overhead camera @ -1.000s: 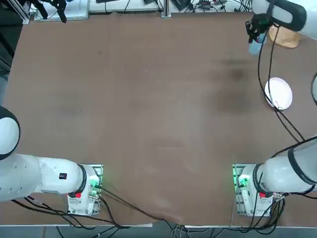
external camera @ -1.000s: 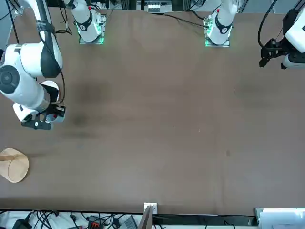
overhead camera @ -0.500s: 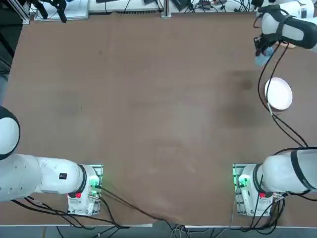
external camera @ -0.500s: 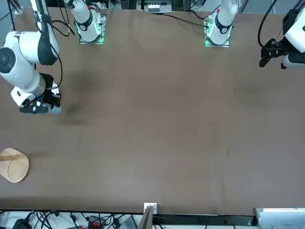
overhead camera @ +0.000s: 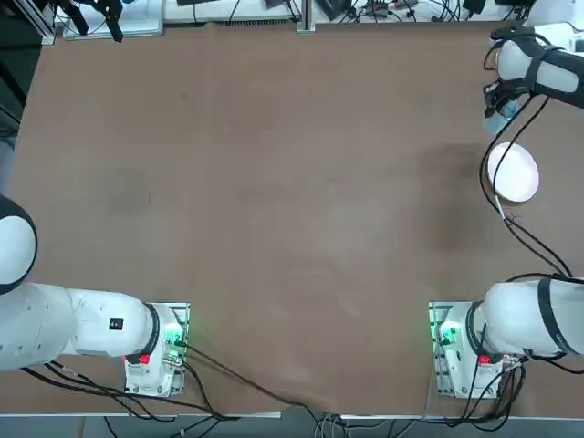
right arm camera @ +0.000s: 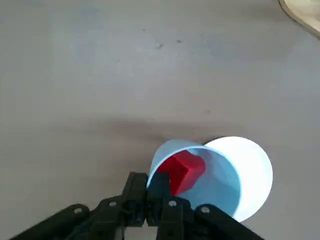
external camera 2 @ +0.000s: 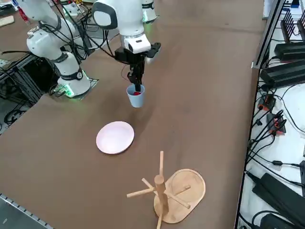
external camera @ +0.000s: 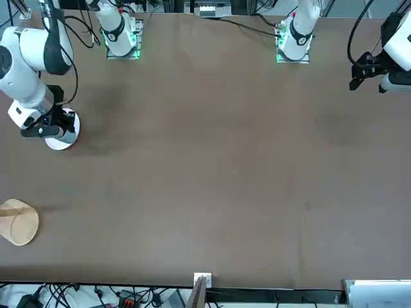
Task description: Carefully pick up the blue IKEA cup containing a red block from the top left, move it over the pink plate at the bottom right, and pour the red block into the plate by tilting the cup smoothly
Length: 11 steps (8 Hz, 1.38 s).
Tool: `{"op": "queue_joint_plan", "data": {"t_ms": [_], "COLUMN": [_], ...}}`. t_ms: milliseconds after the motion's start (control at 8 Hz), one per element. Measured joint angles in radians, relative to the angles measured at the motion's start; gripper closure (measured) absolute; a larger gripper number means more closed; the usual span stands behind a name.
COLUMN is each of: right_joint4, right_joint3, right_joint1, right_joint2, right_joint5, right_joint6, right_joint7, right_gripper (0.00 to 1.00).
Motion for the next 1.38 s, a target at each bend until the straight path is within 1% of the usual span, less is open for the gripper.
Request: {"op": "queue_joint_plan", "data": {"t_ms": [250,500,625,750,875,1000,1125,1375], "right_joint4": [-0.053,-0.079,-0.085,-0.088,-0.087,-0.082,-0.067,-0.020], "right_joint3": [-0.001,-0.002,-0.004,-0.005,-0.009,-0.015,-0.019,-0.022], "right_joint1": [-0.053,-0.101,-0.129,-0.159,-0.188,-0.211,-0.232,-0.286], "right_joint2": [-0.003,-0.003,-0.003,-0.003,-0.003,-0.003,-0.002,0.008], "right_joint5": [0.001,0.039,0.082,0.167,0.281,0.356,0.389,0.421], "right_joint6": [0.047,0.054,0.049,0.031,0.000,-0.043,-0.093,-0.192], "right_joint7": [-0.022,-0.026,-0.042,-0.103,-0.197,-0.260,-0.281,-0.309], "right_gripper": [0.98,0.98,0.98,0.98,0.98,0.98,0.98,0.98]}}
